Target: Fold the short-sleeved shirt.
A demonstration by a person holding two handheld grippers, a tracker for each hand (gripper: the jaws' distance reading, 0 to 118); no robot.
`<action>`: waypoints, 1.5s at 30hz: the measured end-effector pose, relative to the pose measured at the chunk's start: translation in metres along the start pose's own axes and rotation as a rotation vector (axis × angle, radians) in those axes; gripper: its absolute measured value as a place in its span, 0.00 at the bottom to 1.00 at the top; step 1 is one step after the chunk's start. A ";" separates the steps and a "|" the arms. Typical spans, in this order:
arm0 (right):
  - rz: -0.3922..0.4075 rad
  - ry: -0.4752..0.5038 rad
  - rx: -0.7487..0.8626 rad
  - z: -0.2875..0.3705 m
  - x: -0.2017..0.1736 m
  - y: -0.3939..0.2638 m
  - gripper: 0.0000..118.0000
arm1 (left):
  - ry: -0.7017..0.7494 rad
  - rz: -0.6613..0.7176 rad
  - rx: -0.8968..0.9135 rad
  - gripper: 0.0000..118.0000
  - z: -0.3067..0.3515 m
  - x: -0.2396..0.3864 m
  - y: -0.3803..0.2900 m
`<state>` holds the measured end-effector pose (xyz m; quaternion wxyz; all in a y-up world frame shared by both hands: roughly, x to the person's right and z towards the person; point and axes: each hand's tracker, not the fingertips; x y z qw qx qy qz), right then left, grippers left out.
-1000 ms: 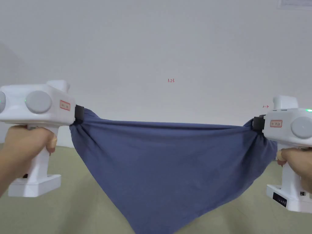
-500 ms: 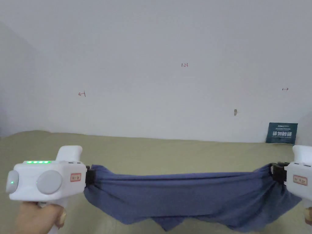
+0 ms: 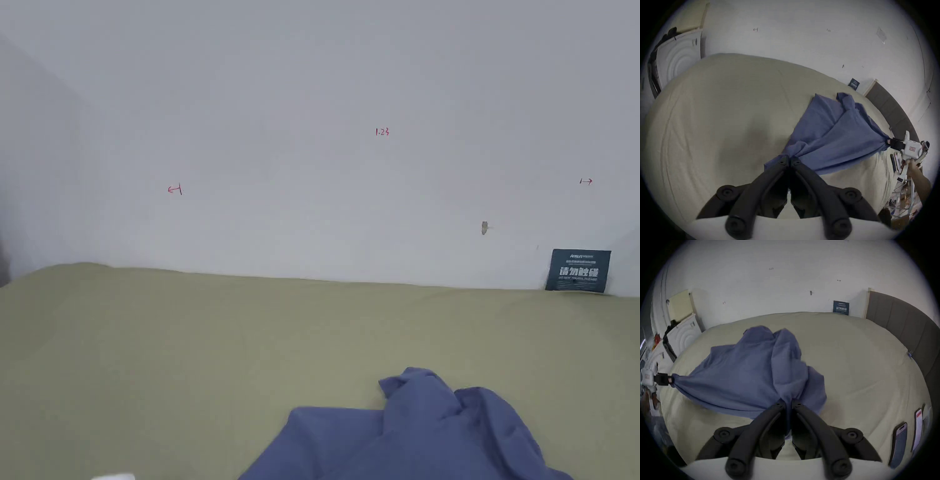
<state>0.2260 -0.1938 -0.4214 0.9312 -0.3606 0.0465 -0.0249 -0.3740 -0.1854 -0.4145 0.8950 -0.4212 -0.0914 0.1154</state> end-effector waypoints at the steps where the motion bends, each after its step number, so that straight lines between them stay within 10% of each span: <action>1: -0.004 0.001 0.008 0.004 -0.001 -0.005 0.05 | 0.000 0.002 -0.009 0.06 0.001 0.001 -0.011; 5: -0.080 0.004 0.033 0.017 0.001 -0.015 0.16 | 0.113 0.011 -0.054 0.52 0.006 -0.001 -0.040; 7: -0.078 -0.030 0.075 0.029 -0.003 -0.019 0.51 | 0.058 0.079 -0.039 0.73 0.014 -0.009 -0.050; 9: -0.075 -0.043 0.122 0.044 -0.007 -0.018 0.79 | 0.007 0.127 0.045 0.73 0.033 -0.004 -0.058; 15: 0.072 -0.134 0.382 0.117 -0.044 -0.011 0.74 | 0.075 -0.007 0.372 0.70 0.089 0.041 -0.048; 19: 0.168 -0.201 0.443 0.150 -0.068 -0.023 0.00 | 0.121 -0.130 0.508 0.06 0.118 0.075 -0.057; 32: 0.054 -0.192 0.353 0.145 -0.071 -0.044 0.00 | 0.110 -0.120 0.228 0.01 0.077 0.054 -0.059; 33: 0.049 -0.189 0.346 0.143 -0.070 -0.041 0.00 | 0.117 -0.116 0.196 0.09 0.070 0.048 -0.051; 36: 0.047 -0.176 0.336 0.133 -0.069 -0.033 0.00 | 0.080 -0.100 0.080 0.86 0.044 0.031 -0.031; 37: 0.050 -0.168 0.328 0.130 -0.069 -0.031 0.00 | 0.053 -0.095 0.027 0.94 0.034 0.028 -0.028; 42: 0.050 -0.139 0.307 0.112 -0.067 -0.021 0.00 | 0.076 -0.071 -0.121 0.87 -0.015 0.019 -0.028; 45: 0.093 -0.133 0.287 0.093 -0.066 0.000 0.00 | 0.103 -0.071 -0.071 0.14 -0.027 0.009 -0.032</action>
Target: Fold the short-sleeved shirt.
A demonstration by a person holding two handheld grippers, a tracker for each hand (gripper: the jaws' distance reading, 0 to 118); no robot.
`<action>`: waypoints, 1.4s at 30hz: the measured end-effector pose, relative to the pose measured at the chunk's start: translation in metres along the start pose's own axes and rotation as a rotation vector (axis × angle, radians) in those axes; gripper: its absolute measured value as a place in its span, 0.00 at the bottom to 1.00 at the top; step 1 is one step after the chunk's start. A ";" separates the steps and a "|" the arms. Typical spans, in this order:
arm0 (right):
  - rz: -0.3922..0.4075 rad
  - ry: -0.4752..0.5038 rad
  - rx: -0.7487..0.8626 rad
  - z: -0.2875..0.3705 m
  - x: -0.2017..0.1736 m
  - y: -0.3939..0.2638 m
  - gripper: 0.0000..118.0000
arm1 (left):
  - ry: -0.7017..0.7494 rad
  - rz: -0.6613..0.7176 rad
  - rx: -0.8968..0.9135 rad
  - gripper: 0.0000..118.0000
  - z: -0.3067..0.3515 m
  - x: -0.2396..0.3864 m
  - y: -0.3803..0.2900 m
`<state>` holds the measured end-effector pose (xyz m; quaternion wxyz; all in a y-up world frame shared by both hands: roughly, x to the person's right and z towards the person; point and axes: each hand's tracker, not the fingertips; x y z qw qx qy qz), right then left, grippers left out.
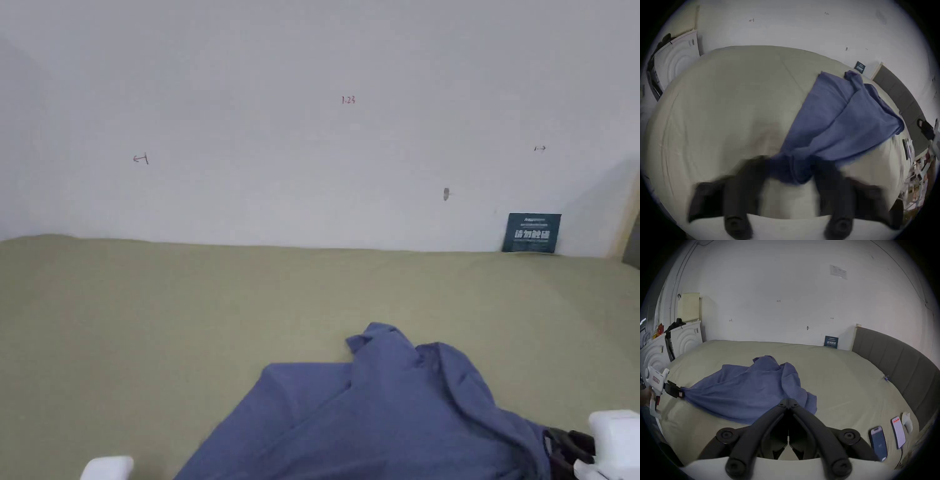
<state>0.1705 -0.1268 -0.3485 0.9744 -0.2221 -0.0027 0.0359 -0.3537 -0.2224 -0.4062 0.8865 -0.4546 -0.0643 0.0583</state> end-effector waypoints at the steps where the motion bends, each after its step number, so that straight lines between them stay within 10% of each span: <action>1: 0.006 0.004 0.000 -0.011 -0.001 0.009 0.00 | -0.025 0.011 0.025 0.11 -0.002 -0.002 -0.002; 12: 0.344 0.241 -0.324 -0.253 -0.024 0.164 0.05 | -0.061 0.001 0.066 0.08 0.017 0.018 -0.009; 16: 0.411 0.205 -0.525 -0.337 -0.039 0.166 0.95 | -0.048 0.000 0.059 0.08 0.016 0.025 -0.006; 24: 0.590 0.153 -0.653 -0.390 -0.044 0.112 0.85 | -0.076 0.017 0.062 0.08 0.008 0.010 -0.007; 28: 0.455 0.312 -0.606 -0.370 -0.038 0.121 0.01 | -0.083 0.023 0.068 0.08 0.008 0.009 -0.006; 31: 0.622 0.189 -0.478 -0.342 -0.050 0.135 0.01 | -0.078 0.028 0.067 0.08 0.011 0.010 -0.003; 42: 0.425 0.225 -0.250 -0.224 -0.036 0.209 0.01 | -0.118 0.068 0.202 0.08 0.067 0.011 0.035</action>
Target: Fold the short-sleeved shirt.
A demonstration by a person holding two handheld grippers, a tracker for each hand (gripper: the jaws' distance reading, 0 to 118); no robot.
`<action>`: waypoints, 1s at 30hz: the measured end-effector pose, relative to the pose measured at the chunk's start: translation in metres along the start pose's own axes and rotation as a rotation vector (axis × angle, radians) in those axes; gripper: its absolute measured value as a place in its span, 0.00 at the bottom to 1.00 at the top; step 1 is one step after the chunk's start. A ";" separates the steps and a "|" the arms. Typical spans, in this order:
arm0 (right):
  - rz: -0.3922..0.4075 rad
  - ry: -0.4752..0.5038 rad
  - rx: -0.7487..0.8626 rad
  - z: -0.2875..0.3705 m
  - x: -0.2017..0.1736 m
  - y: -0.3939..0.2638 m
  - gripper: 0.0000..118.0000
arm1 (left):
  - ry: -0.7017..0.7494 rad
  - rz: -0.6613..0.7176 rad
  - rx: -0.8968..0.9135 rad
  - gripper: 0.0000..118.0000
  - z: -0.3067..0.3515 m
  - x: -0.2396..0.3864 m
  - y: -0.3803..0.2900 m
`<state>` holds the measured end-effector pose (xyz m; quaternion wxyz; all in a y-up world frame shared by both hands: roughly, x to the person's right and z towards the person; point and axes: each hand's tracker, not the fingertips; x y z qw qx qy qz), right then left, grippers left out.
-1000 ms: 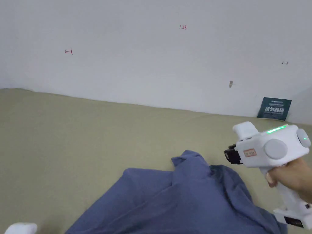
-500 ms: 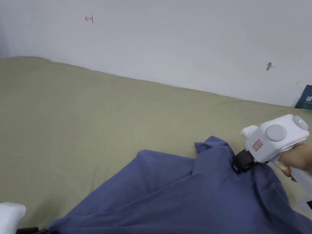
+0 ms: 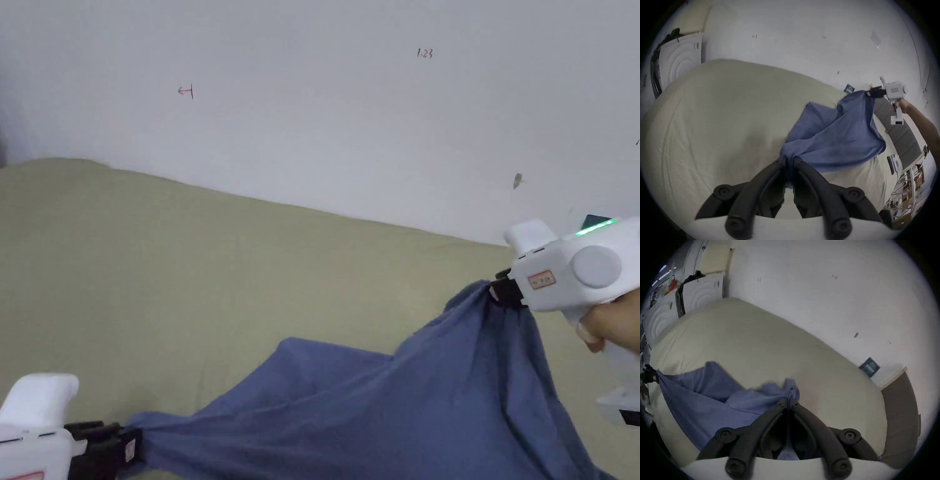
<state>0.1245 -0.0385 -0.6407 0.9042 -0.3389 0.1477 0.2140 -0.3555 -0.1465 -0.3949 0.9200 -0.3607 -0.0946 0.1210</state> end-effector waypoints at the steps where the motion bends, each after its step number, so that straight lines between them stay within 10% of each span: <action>1: -0.011 -0.021 0.012 0.013 0.004 0.006 0.01 | 0.001 -0.011 0.017 0.08 0.006 0.003 0.014; 20: -0.320 -0.322 0.418 0.155 0.111 0.102 0.01 | 0.164 -0.192 0.227 0.08 0.032 0.052 0.273; 30: -0.349 -0.396 0.542 0.167 0.131 0.133 0.01 | 0.320 -0.353 0.366 0.08 0.029 0.082 0.347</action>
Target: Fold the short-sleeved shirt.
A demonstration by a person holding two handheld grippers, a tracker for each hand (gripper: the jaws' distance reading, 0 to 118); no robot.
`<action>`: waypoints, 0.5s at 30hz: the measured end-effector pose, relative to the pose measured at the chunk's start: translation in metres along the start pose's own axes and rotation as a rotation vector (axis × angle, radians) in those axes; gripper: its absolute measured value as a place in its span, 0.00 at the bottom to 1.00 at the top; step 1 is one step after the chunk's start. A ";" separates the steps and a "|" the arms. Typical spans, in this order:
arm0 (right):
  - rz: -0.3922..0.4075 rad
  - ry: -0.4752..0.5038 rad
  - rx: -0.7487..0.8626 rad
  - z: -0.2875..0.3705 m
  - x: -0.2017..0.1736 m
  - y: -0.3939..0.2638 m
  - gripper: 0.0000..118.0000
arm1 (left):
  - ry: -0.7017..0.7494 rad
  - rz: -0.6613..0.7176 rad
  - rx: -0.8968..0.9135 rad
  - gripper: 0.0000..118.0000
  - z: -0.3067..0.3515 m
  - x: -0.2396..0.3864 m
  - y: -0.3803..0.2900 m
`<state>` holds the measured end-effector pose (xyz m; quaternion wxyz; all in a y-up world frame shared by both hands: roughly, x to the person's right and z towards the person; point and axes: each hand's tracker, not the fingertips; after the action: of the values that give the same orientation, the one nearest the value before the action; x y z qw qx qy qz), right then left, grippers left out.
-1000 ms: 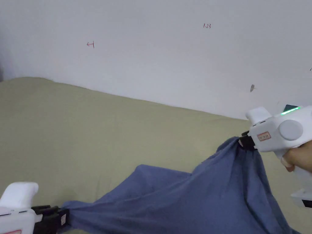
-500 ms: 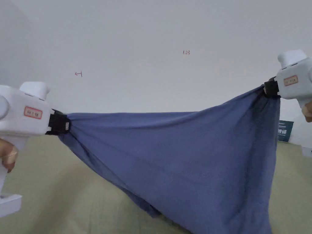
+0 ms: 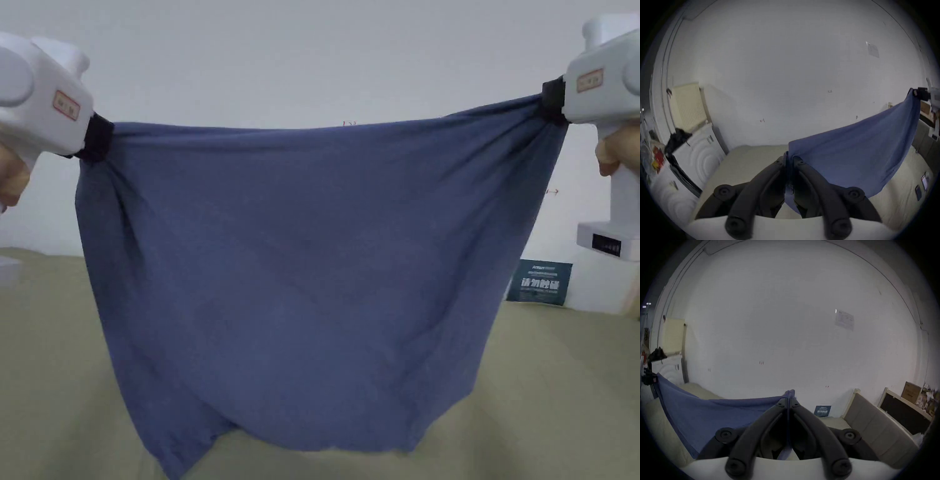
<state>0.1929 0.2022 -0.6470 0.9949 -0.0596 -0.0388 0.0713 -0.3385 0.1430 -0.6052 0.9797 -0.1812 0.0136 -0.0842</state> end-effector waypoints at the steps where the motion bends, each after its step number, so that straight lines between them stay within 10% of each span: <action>1: 0.008 -0.006 0.012 0.002 0.000 0.001 0.01 | -0.006 0.010 0.018 0.08 0.002 -0.001 0.003; 15: 0.005 0.005 -0.019 0.039 0.004 -0.031 0.01 | -0.052 0.081 0.066 0.08 -0.005 -0.016 0.000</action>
<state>0.1974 0.1765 -0.6043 0.9942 -0.0692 -0.0370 0.0735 -0.3544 0.1442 -0.6104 0.9878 -0.1504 -0.0076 -0.0403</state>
